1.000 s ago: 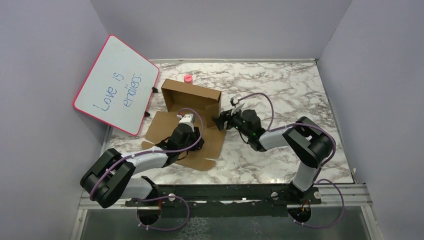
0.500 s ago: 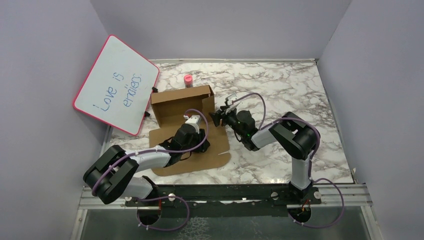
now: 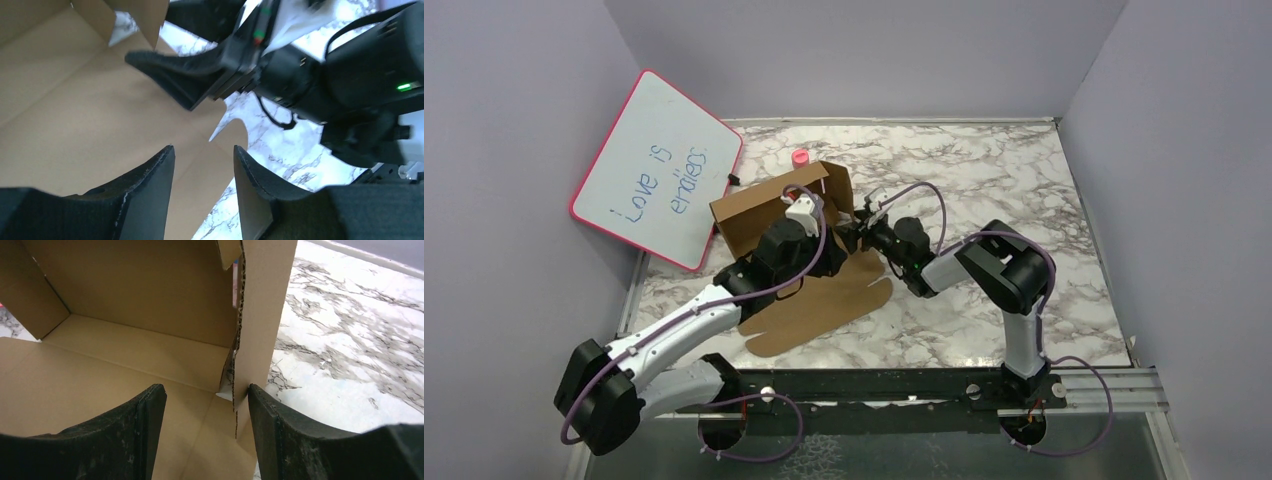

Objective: Fold the paper box

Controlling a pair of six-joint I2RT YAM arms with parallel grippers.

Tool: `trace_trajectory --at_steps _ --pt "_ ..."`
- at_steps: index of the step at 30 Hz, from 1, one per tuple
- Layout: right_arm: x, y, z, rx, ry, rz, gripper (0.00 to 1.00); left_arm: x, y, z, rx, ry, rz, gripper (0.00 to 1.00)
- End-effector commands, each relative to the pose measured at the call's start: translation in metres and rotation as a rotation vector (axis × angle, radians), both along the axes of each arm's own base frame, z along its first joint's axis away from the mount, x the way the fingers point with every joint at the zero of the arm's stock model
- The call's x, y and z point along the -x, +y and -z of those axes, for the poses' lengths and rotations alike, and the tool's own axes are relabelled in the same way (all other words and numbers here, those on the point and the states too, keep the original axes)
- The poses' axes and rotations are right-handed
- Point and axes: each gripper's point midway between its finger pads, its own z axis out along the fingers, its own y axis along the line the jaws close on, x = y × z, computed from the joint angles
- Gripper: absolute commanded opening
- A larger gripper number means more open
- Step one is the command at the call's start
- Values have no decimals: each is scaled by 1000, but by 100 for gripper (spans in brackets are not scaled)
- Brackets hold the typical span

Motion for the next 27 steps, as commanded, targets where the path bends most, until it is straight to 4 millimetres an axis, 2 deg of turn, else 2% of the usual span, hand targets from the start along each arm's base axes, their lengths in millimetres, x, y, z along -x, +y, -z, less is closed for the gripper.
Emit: trace_trajectory --at_steps 1,4,7,10,14,17,22,27 --pt "4 16 -7 -17 -45 -73 66 -2 17 -42 -95 -45 -19 49" --pt "2 15 -8 3 -71 -71 66 -13 27 -82 -137 -117 -52 49" --pt "4 13 -9 2 -73 -71 66 -32 43 -116 -210 -186 -118 50" --pt "6 10 -9 -2 -72 -67 66 -56 61 -140 -295 -231 -186 53" --pt "7 9 -8 5 -72 -64 65 -90 76 -157 -351 -256 -224 58" --pt "7 8 -9 3 -74 -63 64 -116 86 -156 -352 -230 -237 60" --pt "8 9 -7 4 -73 -70 63 -149 86 -144 -331 -188 -204 61" --pt "10 10 -7 4 -69 -83 63 -178 87 -119 -296 -115 -161 61"
